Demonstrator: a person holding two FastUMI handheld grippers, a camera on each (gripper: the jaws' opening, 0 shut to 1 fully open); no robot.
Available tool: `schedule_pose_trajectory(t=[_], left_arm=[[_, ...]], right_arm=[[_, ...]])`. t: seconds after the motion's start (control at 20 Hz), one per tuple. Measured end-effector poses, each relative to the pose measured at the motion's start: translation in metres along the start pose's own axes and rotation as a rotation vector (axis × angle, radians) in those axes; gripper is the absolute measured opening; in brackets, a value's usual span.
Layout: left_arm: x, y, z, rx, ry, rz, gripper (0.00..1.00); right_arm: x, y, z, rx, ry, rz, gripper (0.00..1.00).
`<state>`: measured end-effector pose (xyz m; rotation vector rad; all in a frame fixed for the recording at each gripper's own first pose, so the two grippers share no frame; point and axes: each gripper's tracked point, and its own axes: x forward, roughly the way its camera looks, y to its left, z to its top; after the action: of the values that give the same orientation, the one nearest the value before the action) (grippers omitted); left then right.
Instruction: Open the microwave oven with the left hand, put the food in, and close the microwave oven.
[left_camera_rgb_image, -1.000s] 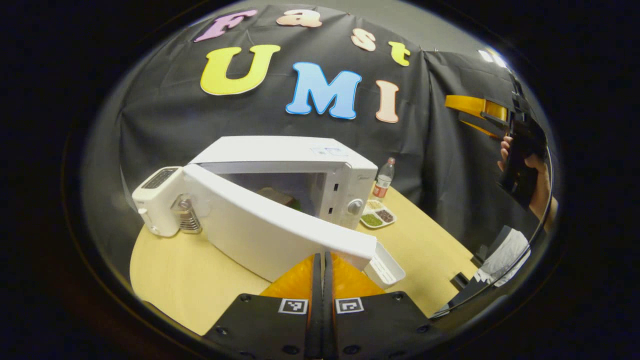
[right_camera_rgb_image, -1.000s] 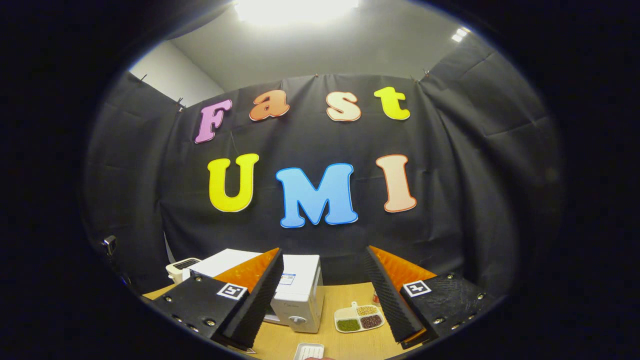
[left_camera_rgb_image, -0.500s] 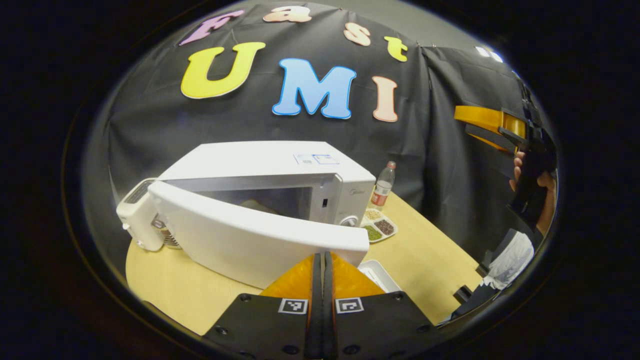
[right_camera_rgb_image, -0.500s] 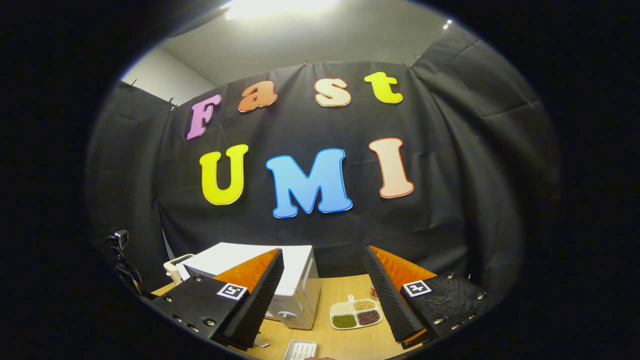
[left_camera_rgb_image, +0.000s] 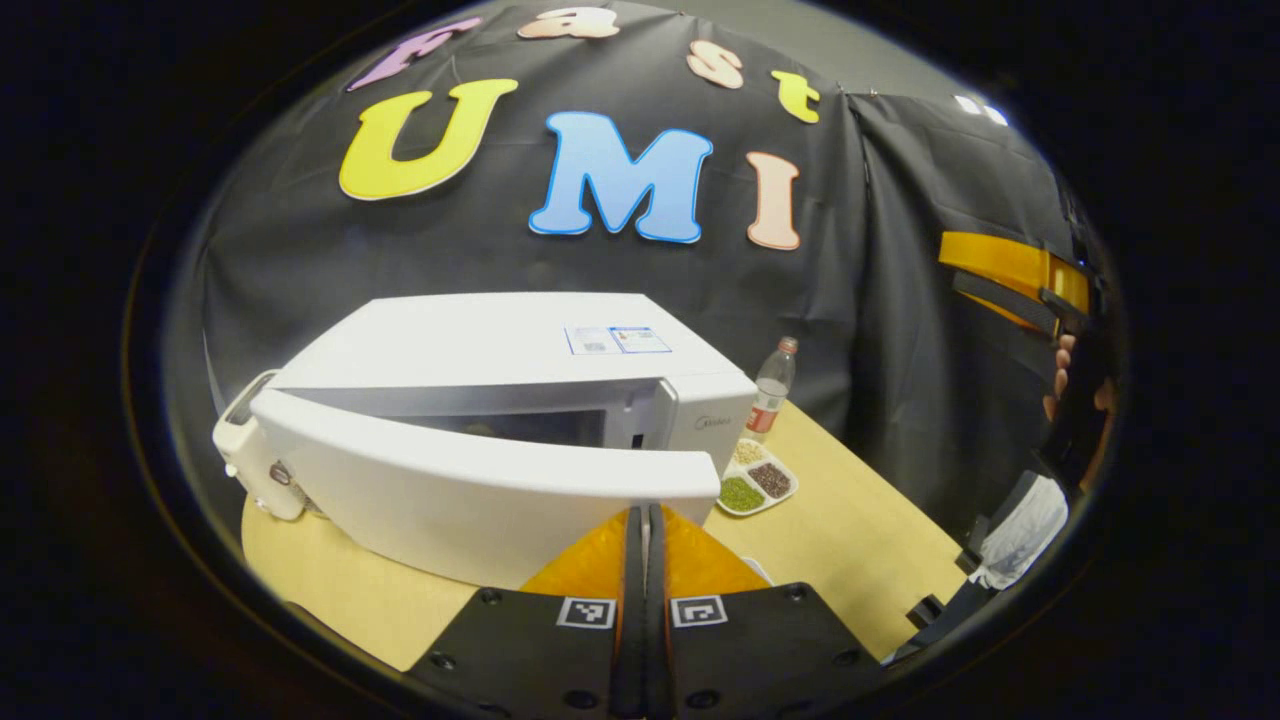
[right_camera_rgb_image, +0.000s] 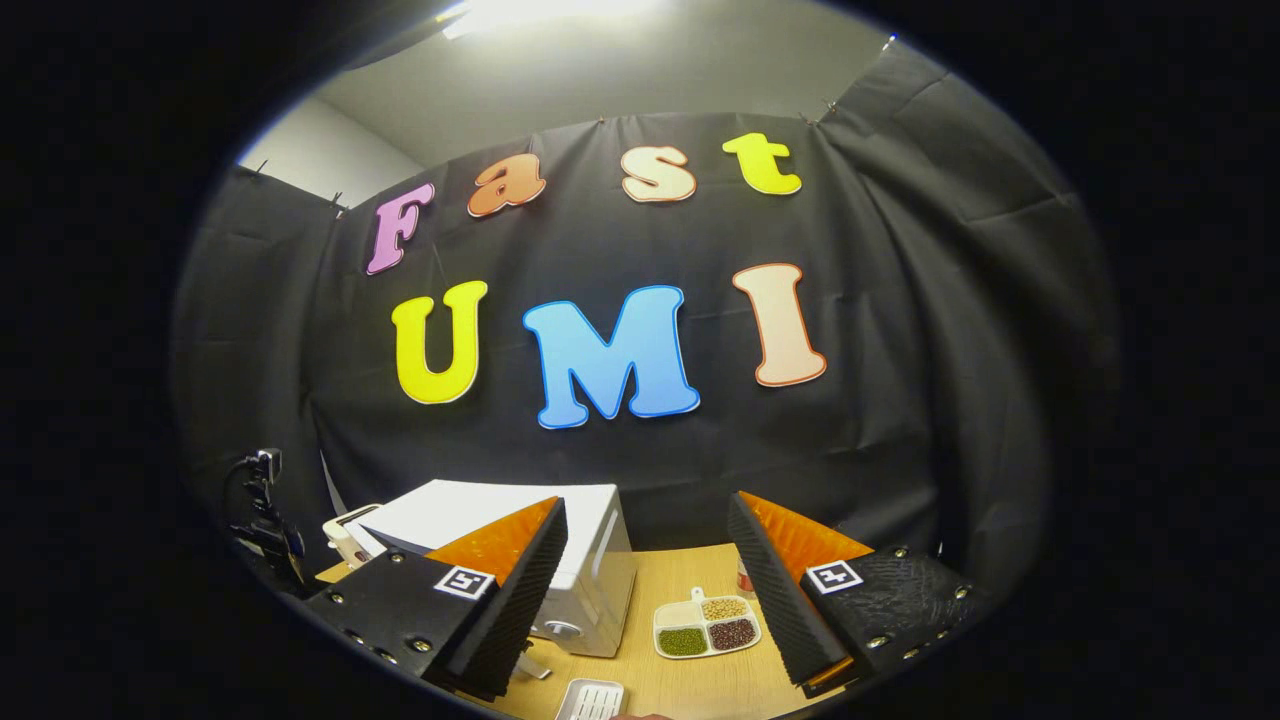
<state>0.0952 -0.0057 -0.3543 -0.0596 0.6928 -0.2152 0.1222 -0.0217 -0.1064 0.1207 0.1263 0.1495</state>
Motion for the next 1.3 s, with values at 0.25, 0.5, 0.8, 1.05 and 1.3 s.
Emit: schedule_pose_trajectory(t=[0.25, 0.5, 0.8, 1.05, 1.3], left_arm=[[0.022, 0.0, 0.014, -0.023, -0.012, 0.019, 0.06], [0.047, 0.003, 0.028, -0.02, -0.013, 0.045, 0.06], [0.059, 0.006, 0.032, -0.02, -0.005, 0.068, 0.08], [0.066, 0.01, 0.036, -0.032, -0.009, 0.093, 0.06], [0.07, 0.009, 0.038, -0.022, -0.022, 0.09, 0.06]], right_arm=[[0.002, -0.002, 0.001, -0.026, 0.006, 0.026, 0.97], [0.004, -0.013, -0.007, -0.024, 0.03, 0.034, 0.97], [0.006, -0.035, -0.017, -0.021, 0.051, 0.016, 0.97], [0.007, -0.043, -0.017, -0.016, 0.06, 0.011, 0.97], [0.007, -0.043, -0.018, -0.024, 0.062, 0.015, 0.98]])
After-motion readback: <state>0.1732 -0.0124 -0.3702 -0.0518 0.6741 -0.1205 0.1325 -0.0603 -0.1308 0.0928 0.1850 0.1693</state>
